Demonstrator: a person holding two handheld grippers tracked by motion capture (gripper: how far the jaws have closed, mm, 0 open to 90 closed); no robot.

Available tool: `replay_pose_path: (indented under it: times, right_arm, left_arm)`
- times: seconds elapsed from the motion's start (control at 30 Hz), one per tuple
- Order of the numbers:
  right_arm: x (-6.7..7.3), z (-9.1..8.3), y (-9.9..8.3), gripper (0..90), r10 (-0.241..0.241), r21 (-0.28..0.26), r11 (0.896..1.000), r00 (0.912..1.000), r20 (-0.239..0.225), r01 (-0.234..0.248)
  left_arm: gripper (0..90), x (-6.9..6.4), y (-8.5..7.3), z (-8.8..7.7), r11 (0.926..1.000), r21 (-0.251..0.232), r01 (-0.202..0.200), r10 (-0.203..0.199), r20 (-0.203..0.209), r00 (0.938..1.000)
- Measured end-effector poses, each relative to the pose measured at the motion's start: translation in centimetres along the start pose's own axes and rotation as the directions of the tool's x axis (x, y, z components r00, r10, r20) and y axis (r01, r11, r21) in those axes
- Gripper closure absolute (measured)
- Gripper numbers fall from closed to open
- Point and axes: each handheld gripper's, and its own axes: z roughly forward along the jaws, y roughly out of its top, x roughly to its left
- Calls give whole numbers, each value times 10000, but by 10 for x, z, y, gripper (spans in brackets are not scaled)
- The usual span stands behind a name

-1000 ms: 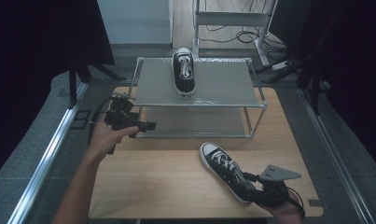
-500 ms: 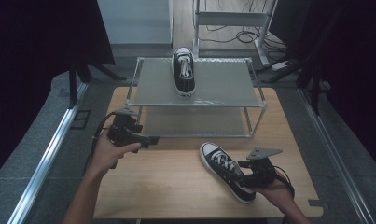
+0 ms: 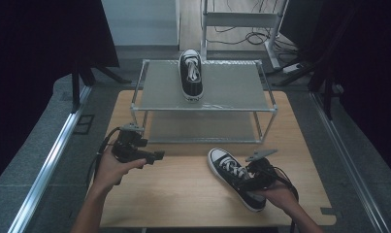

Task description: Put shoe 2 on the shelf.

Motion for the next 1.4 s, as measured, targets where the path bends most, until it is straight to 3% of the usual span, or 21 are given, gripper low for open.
replay_pose_path:
  times: [0.27,0.37,0.73,0.83,1.1,1.4]
  right_arm:
    - [1,18,10,136,-190,1185,9928,9995,250,159]
    - [0,22,14,132,-286,1398,9899,9988,394,228]
    - [5,45,19,76,-694,2506,9671,9933,920,444]
    - [6,52,18,80,-662,2926,9557,9919,1086,317]
    - [3,50,18,113,-427,2817,9594,9946,946,144]
    - [1,32,16,127,-824,2488,9655,9965,115,770]
  left_arm:
    - [163,4,-11,6,9998,67,180,-180,57,9998]
    - [163,4,-14,10,9996,82,261,-262,111,9996]
    - [165,4,-17,13,9995,124,304,-305,103,9995]
    - [165,4,-17,13,9994,133,305,-307,123,9995]
    - [165,4,-18,12,9994,134,330,-333,179,9993]
    - [165,6,-19,13,9991,152,400,-403,207,9990]
